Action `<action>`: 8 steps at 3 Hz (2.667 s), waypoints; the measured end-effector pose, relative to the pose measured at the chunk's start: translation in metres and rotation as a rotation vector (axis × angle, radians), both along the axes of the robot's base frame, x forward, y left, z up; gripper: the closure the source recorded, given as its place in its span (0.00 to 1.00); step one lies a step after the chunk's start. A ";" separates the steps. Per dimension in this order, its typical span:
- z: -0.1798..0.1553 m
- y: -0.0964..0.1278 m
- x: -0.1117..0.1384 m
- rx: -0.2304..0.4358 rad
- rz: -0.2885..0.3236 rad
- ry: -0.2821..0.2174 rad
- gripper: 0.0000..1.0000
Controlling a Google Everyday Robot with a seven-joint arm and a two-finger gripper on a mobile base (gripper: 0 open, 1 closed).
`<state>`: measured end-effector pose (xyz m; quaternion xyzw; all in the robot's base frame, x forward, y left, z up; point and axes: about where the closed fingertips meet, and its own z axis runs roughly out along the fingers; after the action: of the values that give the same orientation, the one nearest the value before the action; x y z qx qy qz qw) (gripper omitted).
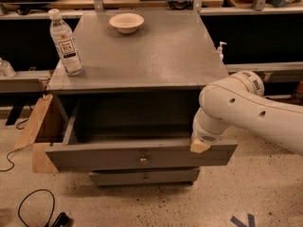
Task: Open top drawer
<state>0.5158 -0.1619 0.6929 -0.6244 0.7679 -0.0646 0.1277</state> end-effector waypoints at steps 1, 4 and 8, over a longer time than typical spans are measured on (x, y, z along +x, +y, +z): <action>0.001 0.000 0.000 -0.001 0.000 -0.001 0.92; 0.014 0.002 0.011 -0.052 0.013 0.032 0.22; 0.034 -0.028 0.032 -0.055 -0.032 -0.006 1.00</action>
Offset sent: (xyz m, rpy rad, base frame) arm -0.0005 -0.0003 0.0007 -0.0011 -0.0011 0.0000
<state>0.5474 -0.1894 0.7273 -0.6149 0.7755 -0.0896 0.1115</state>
